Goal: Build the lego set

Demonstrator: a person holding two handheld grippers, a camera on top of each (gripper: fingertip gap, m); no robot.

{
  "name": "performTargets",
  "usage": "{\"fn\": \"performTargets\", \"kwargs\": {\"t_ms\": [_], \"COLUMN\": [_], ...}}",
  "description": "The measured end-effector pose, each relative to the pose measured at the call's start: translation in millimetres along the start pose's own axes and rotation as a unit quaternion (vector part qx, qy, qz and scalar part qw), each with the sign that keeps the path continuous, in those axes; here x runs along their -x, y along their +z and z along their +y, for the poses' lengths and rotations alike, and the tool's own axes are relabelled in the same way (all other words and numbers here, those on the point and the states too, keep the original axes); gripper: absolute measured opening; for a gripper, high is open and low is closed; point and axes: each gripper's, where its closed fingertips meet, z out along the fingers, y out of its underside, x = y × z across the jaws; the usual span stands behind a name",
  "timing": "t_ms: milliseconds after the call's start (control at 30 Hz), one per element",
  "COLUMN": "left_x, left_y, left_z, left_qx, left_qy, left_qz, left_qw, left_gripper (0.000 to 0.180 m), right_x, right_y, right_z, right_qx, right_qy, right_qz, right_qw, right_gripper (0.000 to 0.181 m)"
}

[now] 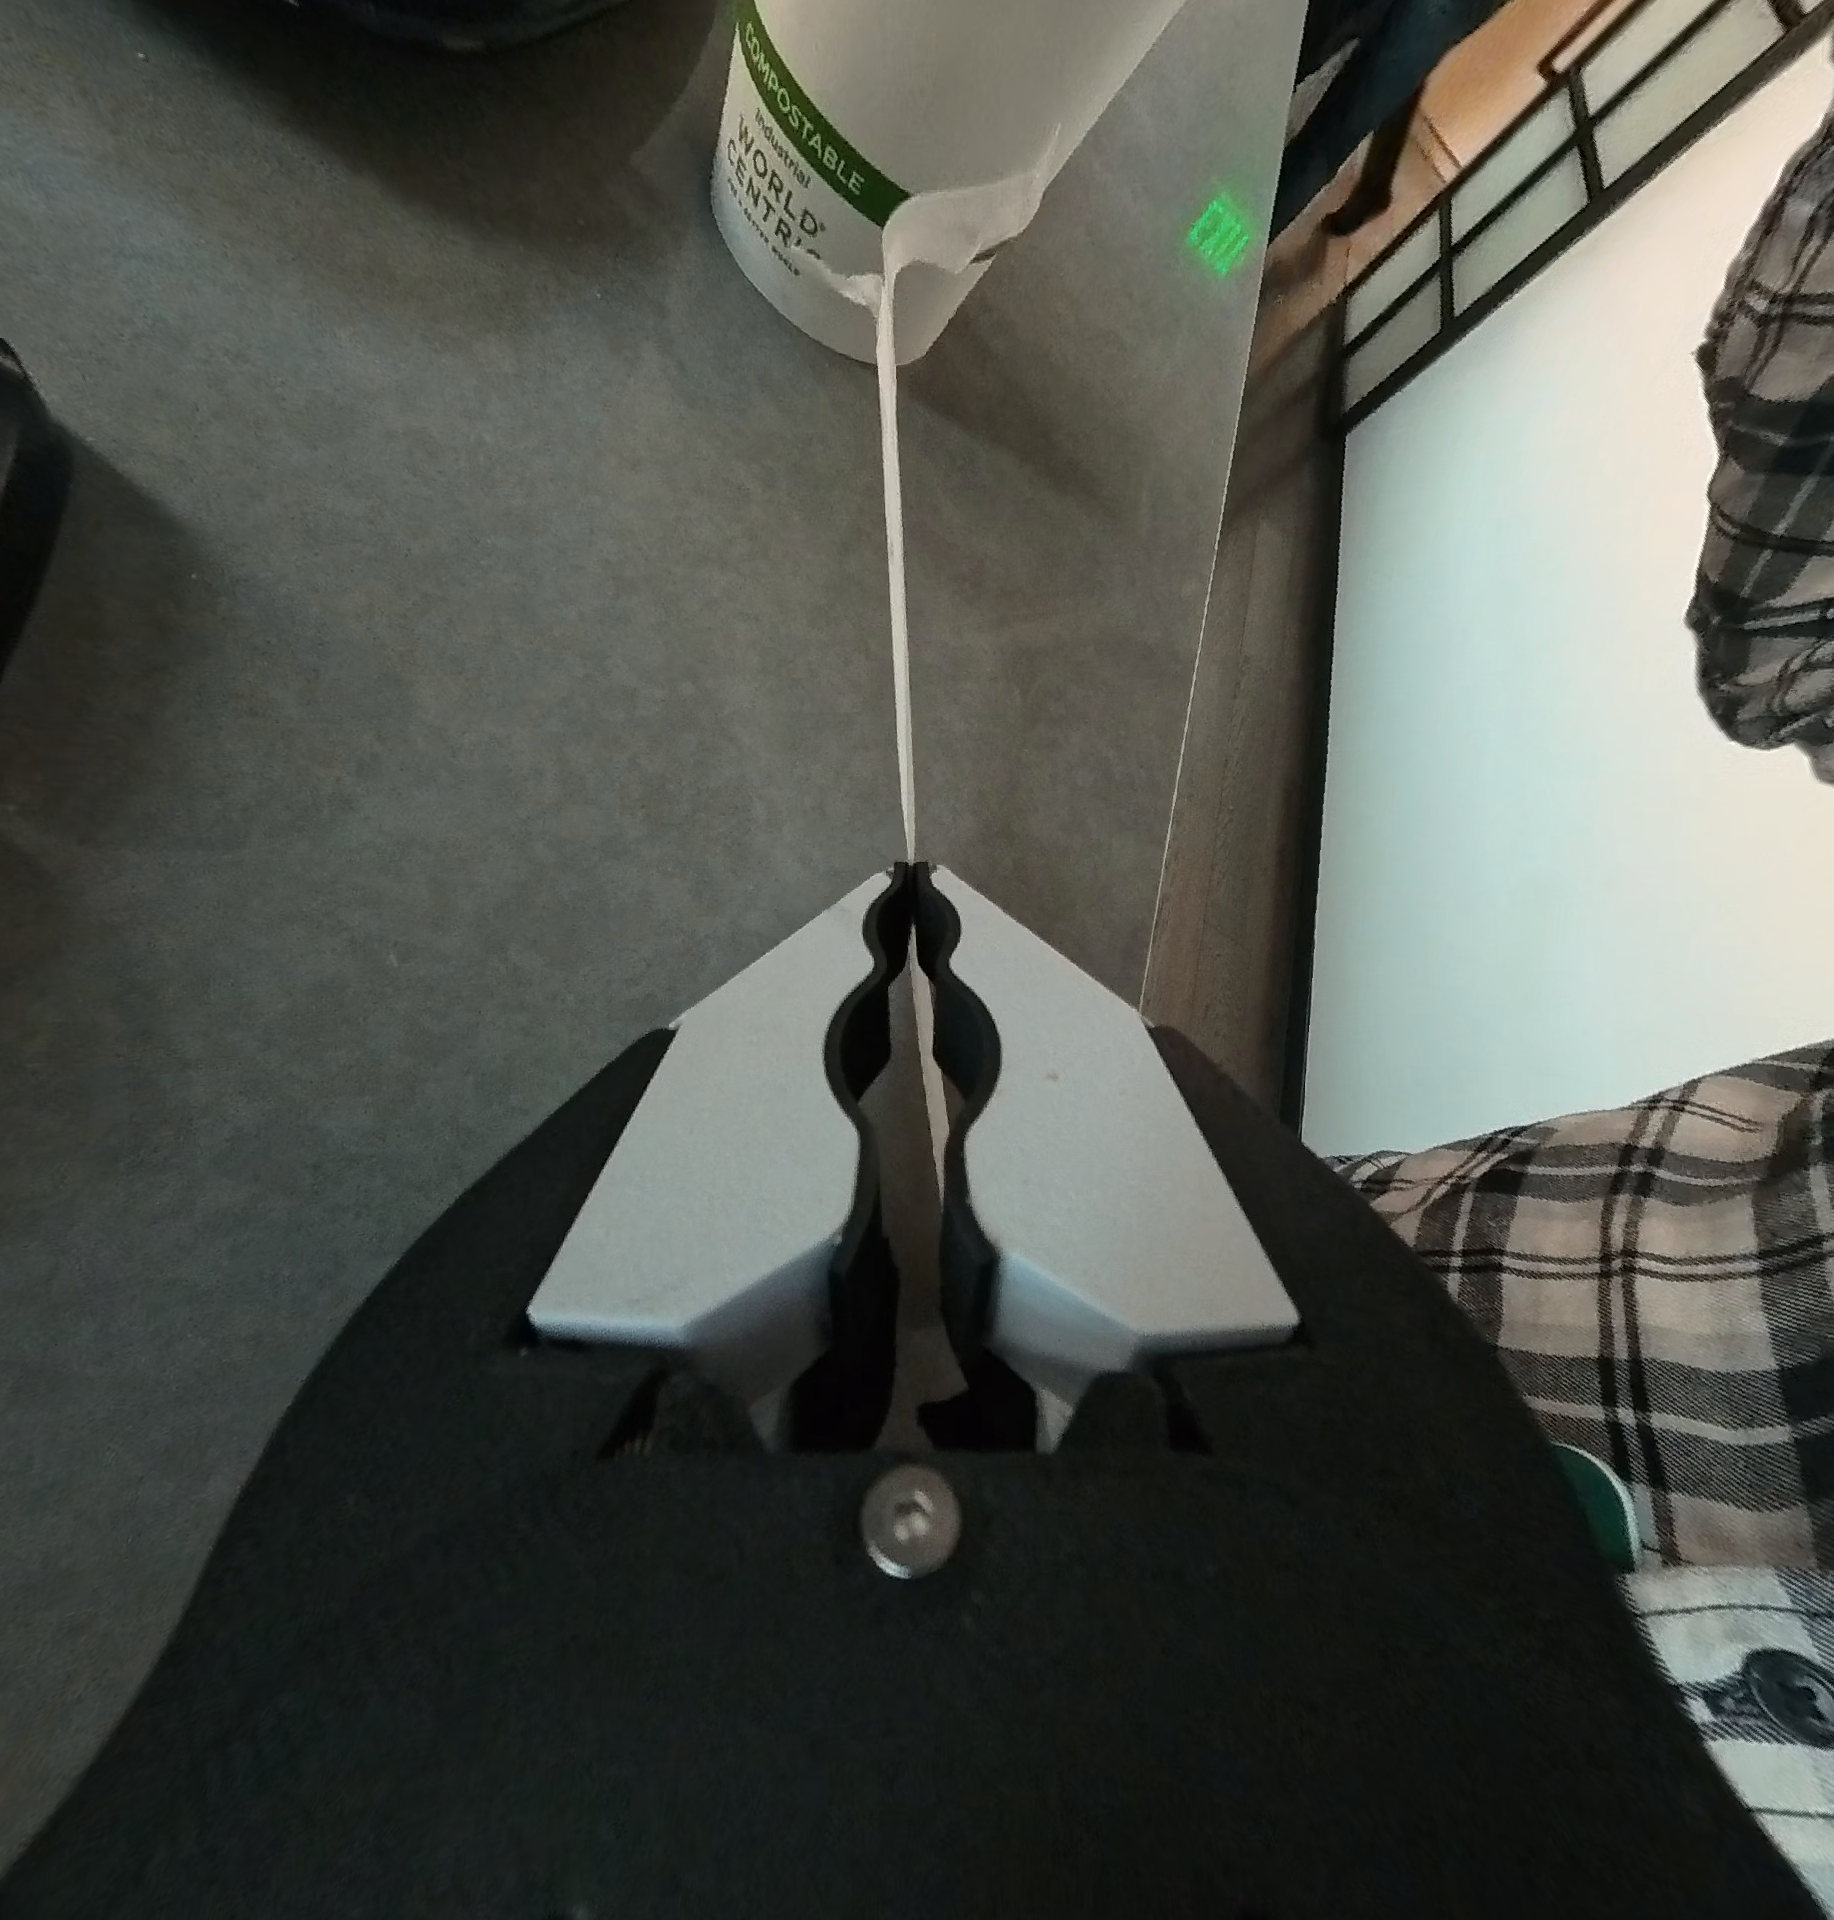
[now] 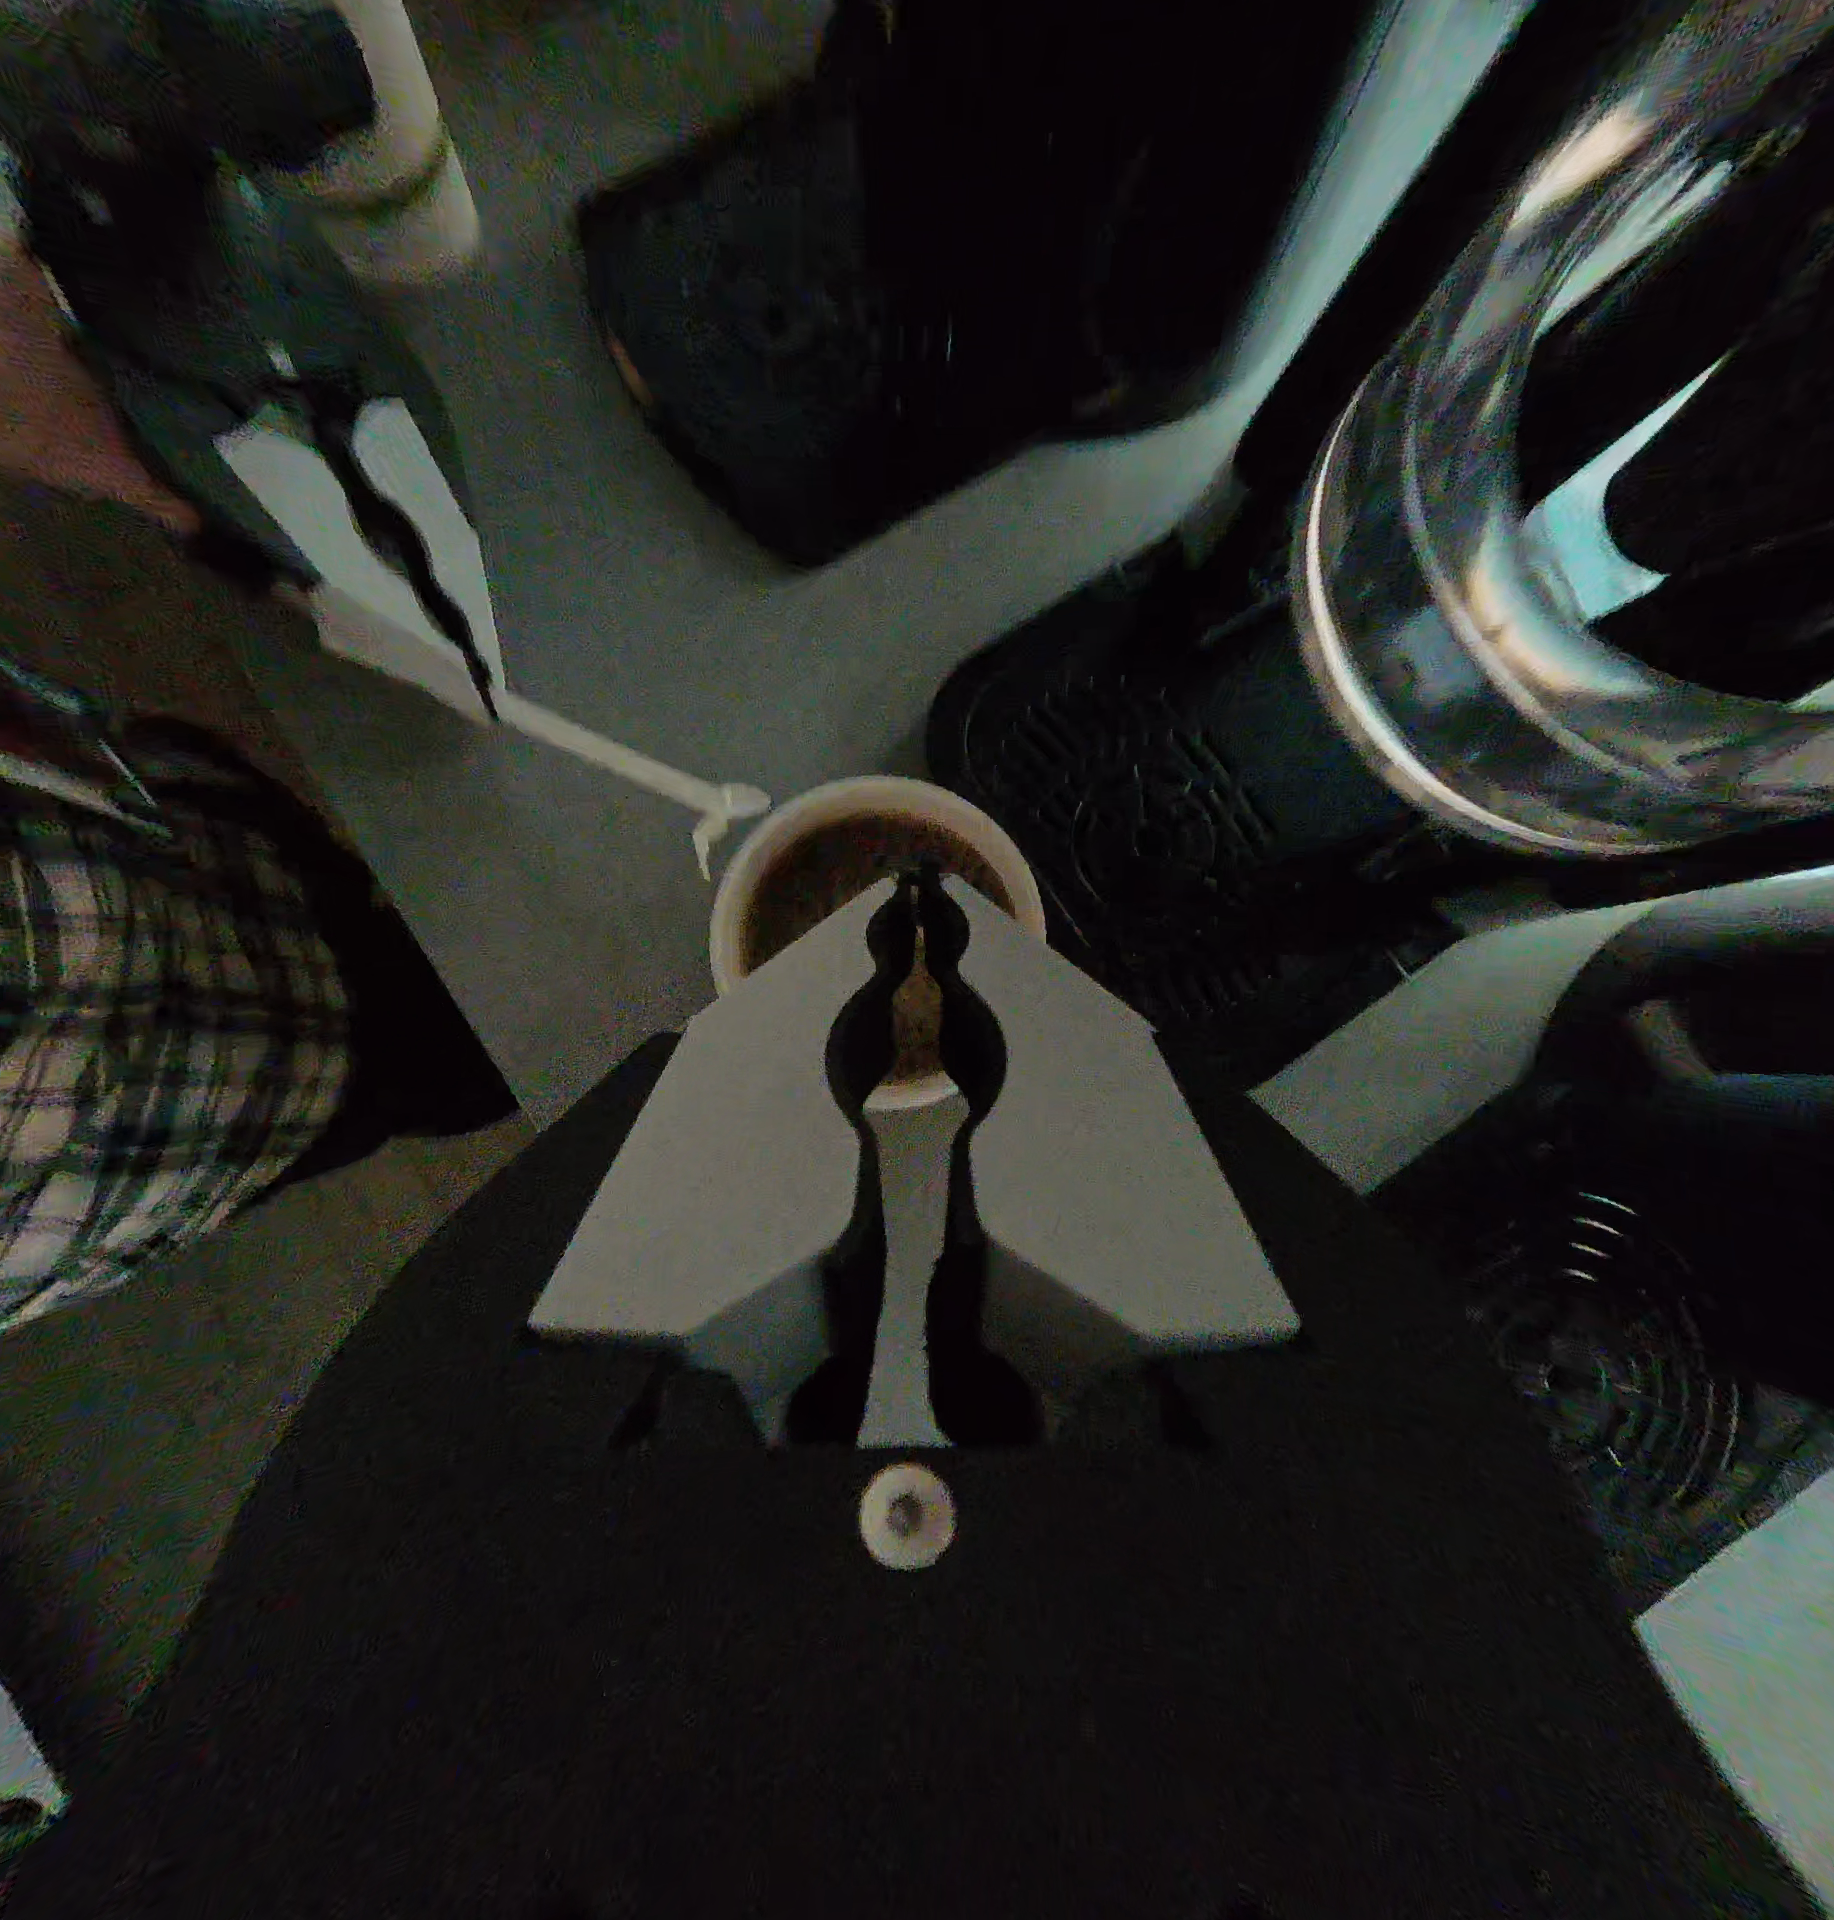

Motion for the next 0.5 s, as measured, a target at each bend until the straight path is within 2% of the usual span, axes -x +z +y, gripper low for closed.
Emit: {"fn": "performTargets", "kwargs": {"t_ms": [133,200,267,400,500], "left_x": [-0.1,-0.4,-0.2,-0.3,-0.3], "left_y": [0.2,0.6,0.3,-0.3,0.4], "left_z": [0.2,0.7,0.2,-0.2,0.5], "left_qx": [0.001,0.003,0.001,-0.001,0.002], "left_qy": [0.0,0.001,-0.001,0.0,0.0], "left_qz": [0.001,0.001,0.002,0.001,0.003], "left_qw": [1.0,1.0,1.0,1.0,1.0], "left_gripper": [0.0,0.0,0.0,0.0,0.0], "right_x": [34.1,19.2,-1.0,30.5,10.3], "right_y": [-4.6,2.0,2.9,-1.8,3.6], "right_z": [-10.3,-17.8,-5.8,-5.1,-16.5], "right_qx": [-0.024,-0.029,-0.001,-0.006,-0.02], "right_qy": [-0.038,-0.023,-0.005,-0.034,-0.017], "right_qz": [-0.081,-0.042,0.002,-0.08,-0.025], "right_qw": [0.996,0.998,1.0,0.996,0.999], "right_gripper": [0.0,0.0,0.0,0.0,0.0]}}
